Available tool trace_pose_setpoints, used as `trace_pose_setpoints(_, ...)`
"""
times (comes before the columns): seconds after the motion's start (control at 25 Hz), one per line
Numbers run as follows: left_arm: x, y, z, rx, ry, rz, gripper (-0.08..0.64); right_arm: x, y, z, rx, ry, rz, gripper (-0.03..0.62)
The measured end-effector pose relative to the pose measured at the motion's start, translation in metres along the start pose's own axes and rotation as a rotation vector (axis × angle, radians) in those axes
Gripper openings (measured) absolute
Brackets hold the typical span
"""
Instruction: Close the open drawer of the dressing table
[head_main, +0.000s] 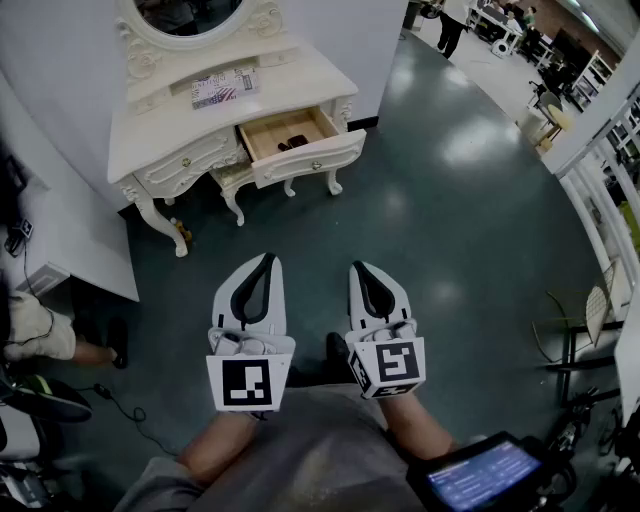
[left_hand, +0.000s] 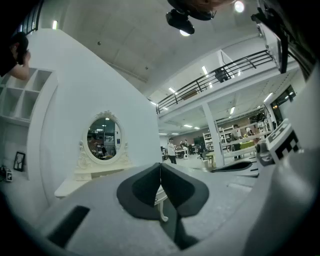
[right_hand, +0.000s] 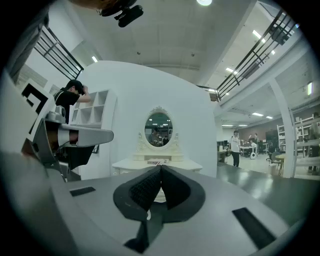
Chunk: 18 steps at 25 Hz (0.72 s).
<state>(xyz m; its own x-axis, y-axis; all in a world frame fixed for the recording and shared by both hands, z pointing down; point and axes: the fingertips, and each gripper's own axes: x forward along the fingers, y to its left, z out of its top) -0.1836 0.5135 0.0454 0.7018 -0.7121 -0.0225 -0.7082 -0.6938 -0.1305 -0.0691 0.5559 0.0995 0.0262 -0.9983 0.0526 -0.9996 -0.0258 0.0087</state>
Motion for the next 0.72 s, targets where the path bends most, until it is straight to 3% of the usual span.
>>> trace_pose_setpoints(0.32, 0.021, -0.011, -0.008, -0.001, 0.021, -0.011, 0.017, 0.009, -0.021, -0.008, 0.013, 0.014, 0.000, 0.014)
trace_pose_setpoints(0.72, 0.086, -0.034, -0.019, 0.026, 0.075, -0.010, 0.017, 0.054, -0.073, -0.022, 0.075, 0.047, 0.053, 0.015)
